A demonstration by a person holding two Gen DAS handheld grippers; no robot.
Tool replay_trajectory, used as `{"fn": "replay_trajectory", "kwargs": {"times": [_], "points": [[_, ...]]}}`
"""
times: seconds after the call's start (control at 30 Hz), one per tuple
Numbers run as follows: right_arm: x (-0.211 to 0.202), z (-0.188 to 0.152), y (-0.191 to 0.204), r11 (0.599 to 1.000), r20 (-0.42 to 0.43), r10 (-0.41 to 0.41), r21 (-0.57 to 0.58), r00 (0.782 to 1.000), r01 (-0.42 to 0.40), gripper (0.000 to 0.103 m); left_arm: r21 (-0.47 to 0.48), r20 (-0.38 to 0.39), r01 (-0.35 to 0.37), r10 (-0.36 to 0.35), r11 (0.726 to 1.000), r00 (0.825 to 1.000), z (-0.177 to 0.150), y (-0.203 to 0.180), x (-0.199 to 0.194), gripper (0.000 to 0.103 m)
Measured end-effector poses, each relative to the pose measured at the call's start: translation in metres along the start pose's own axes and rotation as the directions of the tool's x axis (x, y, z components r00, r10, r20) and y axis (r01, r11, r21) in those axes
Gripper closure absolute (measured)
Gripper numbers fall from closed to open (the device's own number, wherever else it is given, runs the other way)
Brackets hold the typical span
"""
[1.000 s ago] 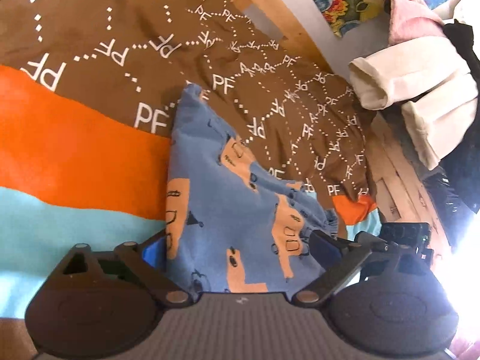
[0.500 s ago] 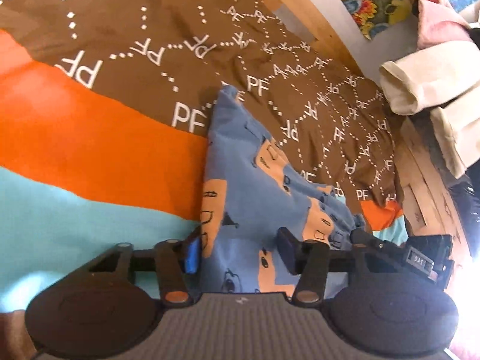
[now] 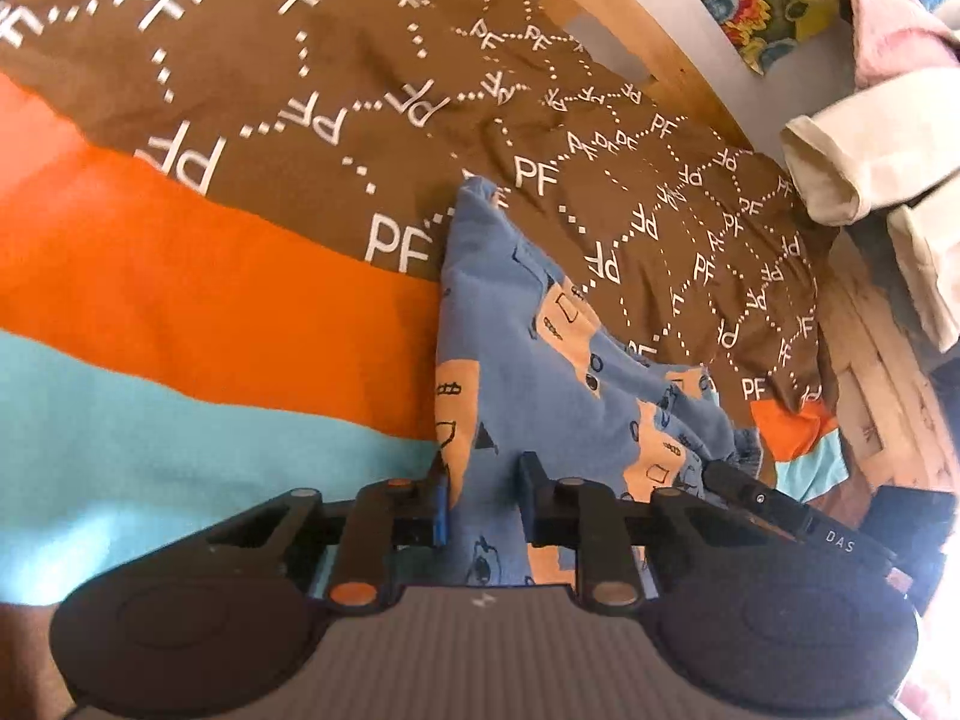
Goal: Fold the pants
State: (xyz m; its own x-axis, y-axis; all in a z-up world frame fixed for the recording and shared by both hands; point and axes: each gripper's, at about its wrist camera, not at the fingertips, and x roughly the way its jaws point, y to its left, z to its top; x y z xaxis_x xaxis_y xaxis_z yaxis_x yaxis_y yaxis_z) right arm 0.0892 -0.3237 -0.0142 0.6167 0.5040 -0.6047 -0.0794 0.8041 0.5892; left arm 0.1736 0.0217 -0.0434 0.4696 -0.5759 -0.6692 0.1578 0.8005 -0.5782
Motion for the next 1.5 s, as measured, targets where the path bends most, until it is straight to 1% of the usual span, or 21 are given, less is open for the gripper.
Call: {"fn": "replay_trajectory", "kwargs": {"times": [0.13, 0.2, 0.27, 0.43, 0.63, 0.7, 0.83, 0.93, 1.07, 1.17, 1.23, 1.43, 1.5], "points": [[-0.001, -0.004, 0.027, 0.989, 0.026, -0.085, -0.12, 0.996, 0.088, 0.078, 0.04, 0.005, -0.028, 0.028, 0.999, 1.0, 0.0, -0.009, -0.004, 0.085], [-0.002, -0.005, 0.034, 0.982, 0.039, -0.107, -0.152, 0.993, 0.112, 0.079, 0.047, 0.004, -0.034, 0.034, 0.998, 0.999, 0.0, -0.01, -0.006, 0.085], [-0.003, -0.007, 0.036, 0.98, 0.048, -0.117, -0.158, 0.992, 0.123, 0.079, 0.046, 0.006, -0.033, 0.033, 0.998, 0.999, 0.0, -0.011, -0.007, 0.086], [-0.007, -0.008, 0.029, 0.989, 0.055, -0.105, -0.103, 0.993, 0.11, 0.079, 0.039, 0.007, -0.025, 0.025, 0.999, 1.0, 0.0, -0.012, -0.01, 0.086], [-0.009, -0.007, 0.029, 0.99, 0.063, -0.103, -0.086, 0.993, 0.109, 0.081, 0.066, 0.012, -0.024, 0.023, 0.998, 1.0, 0.0, -0.016, -0.014, 0.087], [-0.011, -0.007, 0.031, 0.99, 0.068, -0.102, -0.089, 0.992, 0.108, 0.082, 0.083, 0.019, -0.026, 0.025, 0.996, 1.0, 0.001, -0.019, -0.016, 0.088], [-0.019, -0.006, 0.039, 0.988, 0.103, -0.095, -0.114, 0.99, 0.107, 0.084, 0.162, 0.04, -0.048, 0.042, 0.986, 0.998, 0.002, -0.034, -0.026, 0.088], [-0.023, -0.003, 0.048, 0.981, 0.122, -0.098, -0.156, 0.988, 0.117, 0.084, 0.193, 0.061, -0.037, 0.026, 0.98, 0.998, 0.004, -0.044, -0.034, 0.088], [-0.03, 0.003, 0.054, 0.977, 0.158, -0.099, -0.174, 0.983, 0.126, 0.084, 0.226, 0.097, -0.043, 0.021, 0.973, 0.995, 0.007, -0.056, -0.041, 0.088], [-0.031, 0.012, 0.057, 0.971, 0.173, -0.09, -0.204, 0.981, 0.125, 0.084, 0.227, 0.114, -0.045, 0.019, 0.973, 0.993, 0.016, -0.06, -0.042, 0.088], [-0.029, 0.021, 0.058, 0.967, 0.182, -0.083, -0.224, 0.98, 0.123, 0.084, 0.217, 0.124, -0.047, 0.02, 0.975, 0.992, 0.028, -0.061, -0.042, 0.088], [-0.006, 0.069, 0.06, 0.949, 0.209, -0.043, -0.297, 0.977, 0.106, 0.084, 0.227, 0.201, -0.076, 0.03, 0.971, 0.979, 0.077, -0.064, -0.031, 0.088], [0.007, 0.087, 0.057, 0.944, 0.21, -0.035, -0.315, 0.977, 0.102, 0.084, 0.215, 0.219, -0.08, 0.032, 0.973, 0.975, 0.092, -0.06, -0.024, 0.088]]}}
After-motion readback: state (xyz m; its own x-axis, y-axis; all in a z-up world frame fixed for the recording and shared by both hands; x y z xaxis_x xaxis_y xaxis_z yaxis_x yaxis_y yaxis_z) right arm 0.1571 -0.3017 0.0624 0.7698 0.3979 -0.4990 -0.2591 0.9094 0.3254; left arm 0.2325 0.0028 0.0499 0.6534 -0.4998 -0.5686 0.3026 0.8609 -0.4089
